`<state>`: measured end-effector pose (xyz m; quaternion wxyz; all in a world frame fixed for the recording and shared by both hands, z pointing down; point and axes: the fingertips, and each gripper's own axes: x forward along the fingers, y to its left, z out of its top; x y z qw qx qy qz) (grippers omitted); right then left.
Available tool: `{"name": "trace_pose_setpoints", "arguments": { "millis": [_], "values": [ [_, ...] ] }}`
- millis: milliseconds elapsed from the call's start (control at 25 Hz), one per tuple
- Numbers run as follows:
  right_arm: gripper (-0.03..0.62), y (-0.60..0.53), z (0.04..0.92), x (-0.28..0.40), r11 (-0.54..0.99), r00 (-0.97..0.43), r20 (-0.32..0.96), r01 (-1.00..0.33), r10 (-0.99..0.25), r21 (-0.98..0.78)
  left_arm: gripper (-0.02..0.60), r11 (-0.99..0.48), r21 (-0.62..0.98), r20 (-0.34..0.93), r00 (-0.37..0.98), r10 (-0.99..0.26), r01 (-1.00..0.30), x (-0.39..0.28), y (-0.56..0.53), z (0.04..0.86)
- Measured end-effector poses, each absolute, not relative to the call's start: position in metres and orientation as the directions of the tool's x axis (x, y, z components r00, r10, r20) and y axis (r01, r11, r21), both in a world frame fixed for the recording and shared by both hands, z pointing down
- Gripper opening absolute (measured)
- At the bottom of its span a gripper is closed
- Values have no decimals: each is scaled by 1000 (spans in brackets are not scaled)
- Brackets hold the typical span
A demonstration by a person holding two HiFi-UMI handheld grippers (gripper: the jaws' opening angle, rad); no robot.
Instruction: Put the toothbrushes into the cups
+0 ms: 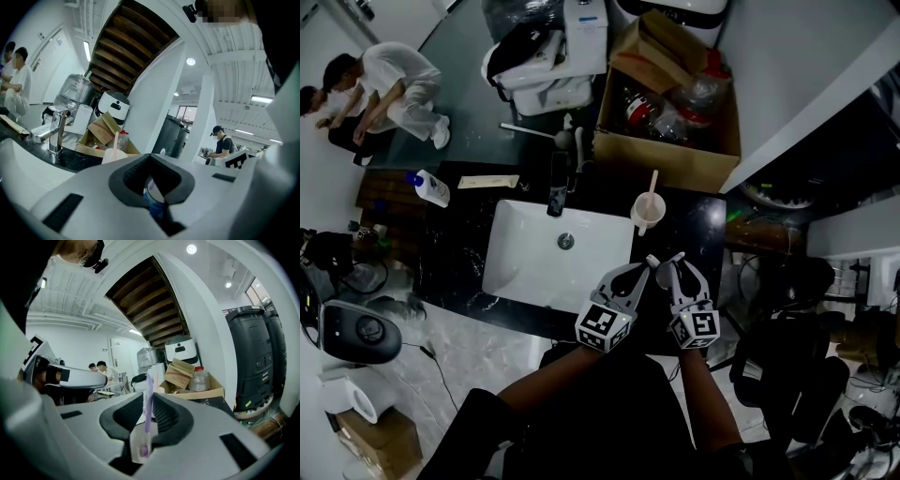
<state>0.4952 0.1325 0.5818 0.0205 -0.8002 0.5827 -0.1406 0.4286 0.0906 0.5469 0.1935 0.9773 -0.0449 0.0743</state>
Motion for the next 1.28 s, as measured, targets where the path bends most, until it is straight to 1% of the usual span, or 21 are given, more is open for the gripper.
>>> {"name": "trace_pose_setpoints", "arguments": {
  "millis": [680,880,1080,1280],
  "values": [
    [74,142,567,483,-306,275,193,-940,-942,-152,15,-921,369,140,987,-75,-122,422,94,539],
    [74,144,547,469,-278,252,163,-947,-954,-164,15,-922,369,129,989,-74,-117,418,102,532],
    [38,152,532,448,-269,245,153,-948,-957,-169,15,-927,357,131,989,-71,-114,409,115,530],
    [23,171,514,435,-275,253,138,-946,-958,-174,15,-937,331,113,991,-74,-108,400,132,520]
  ]
}}
